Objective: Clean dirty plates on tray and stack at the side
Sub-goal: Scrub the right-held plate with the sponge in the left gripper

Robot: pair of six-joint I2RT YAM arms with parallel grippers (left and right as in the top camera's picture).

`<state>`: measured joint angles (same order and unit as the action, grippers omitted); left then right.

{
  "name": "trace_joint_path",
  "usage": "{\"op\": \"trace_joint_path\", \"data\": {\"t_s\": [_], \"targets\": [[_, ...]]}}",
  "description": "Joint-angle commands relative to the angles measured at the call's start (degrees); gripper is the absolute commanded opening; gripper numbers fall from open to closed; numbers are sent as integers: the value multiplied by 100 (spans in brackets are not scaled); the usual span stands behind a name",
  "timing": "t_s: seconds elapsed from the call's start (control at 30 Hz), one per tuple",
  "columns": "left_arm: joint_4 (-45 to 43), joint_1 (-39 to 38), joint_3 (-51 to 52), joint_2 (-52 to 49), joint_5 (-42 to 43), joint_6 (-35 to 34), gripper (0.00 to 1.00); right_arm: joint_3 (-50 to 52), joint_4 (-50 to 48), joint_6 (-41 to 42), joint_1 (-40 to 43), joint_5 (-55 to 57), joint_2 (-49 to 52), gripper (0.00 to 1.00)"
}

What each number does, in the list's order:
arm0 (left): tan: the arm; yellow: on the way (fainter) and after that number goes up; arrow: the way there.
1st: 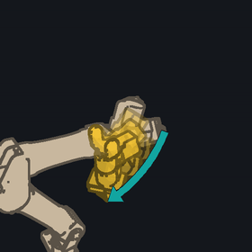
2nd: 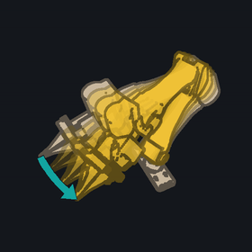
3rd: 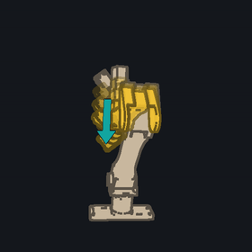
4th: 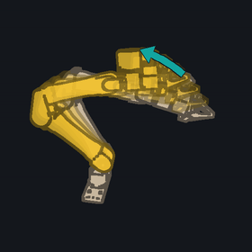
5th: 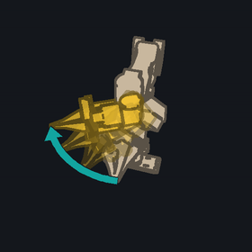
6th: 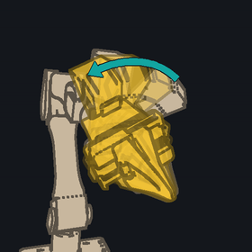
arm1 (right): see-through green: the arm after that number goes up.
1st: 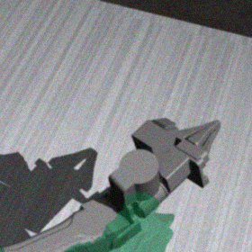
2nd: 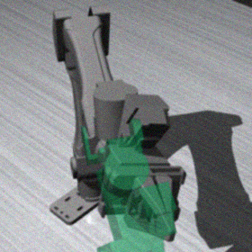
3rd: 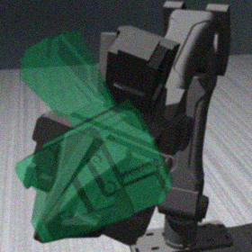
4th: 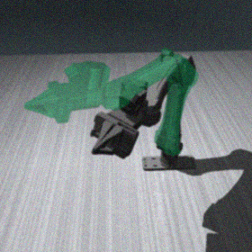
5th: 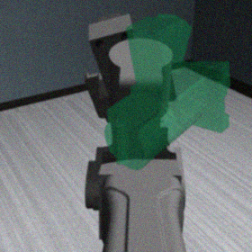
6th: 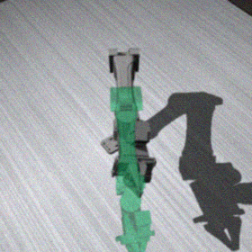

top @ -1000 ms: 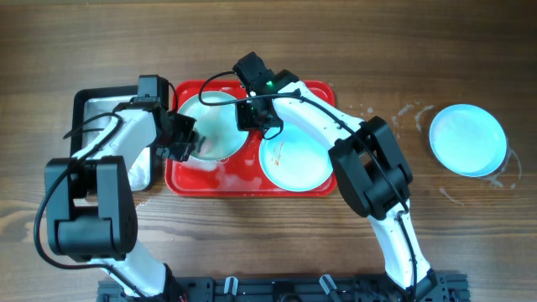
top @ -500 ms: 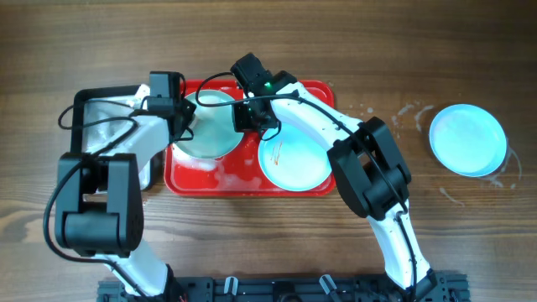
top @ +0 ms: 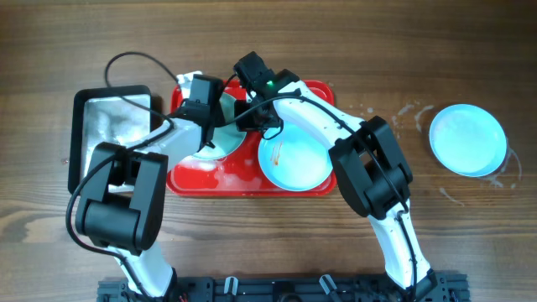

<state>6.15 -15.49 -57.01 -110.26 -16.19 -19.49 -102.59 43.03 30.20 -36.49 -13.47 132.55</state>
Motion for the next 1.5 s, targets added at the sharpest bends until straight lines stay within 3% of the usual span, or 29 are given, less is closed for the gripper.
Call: {"op": "trace_joint_path", "data": {"t_s": [0.0, 0.23, 0.3, 0.47, 0.6, 0.67, 0.87, 0.93, 1.07, 1.3, 1.47], "targets": [[540, -186, 501, -688, 1130, 901, 4, -4, 79, -173, -17, 70, 192, 4], [-1335, 68, 501, -688, 905, 529, 4, -4, 74, -173, -17, 50, 192, 4], [-1580, 66, 501, -688, 310, 326, 4, -4, 72, -175, -17, 50, 192, 4], [-540, 155, 501, -688, -1768, -1130, 4, -4, 72, -173, -17, 50, 192, 4], [656, 459, 501, -688, -1915, -2500, 4, -4, 50, -170, -17, 44, 192, 5], [1185, 636, 501, -688, -1405, -3034, 4, -4, 50, -170, -17, 44, 192, 4], [1974, 789, 498, -686, 664, -2931, 4, -4, 50, -173, -17, 31, 192, 4], [2028, 789, 498, -686, 1941, -2002, 4, -4, 52, -173, -17, 31, 192, 4], [2402, 789, 407, -686, 2881, -1497, 4, -4, 50, -175, -17, 9, 192, 4], [3084, 789, -407, -643, 3176, -612, 4, -4, 50, -175, -17, 0, 192, 4], [3648, 999, -1353, -374, 2288, -835, 4, -4, 59, -195, -17, -13, 192, 4]]}}
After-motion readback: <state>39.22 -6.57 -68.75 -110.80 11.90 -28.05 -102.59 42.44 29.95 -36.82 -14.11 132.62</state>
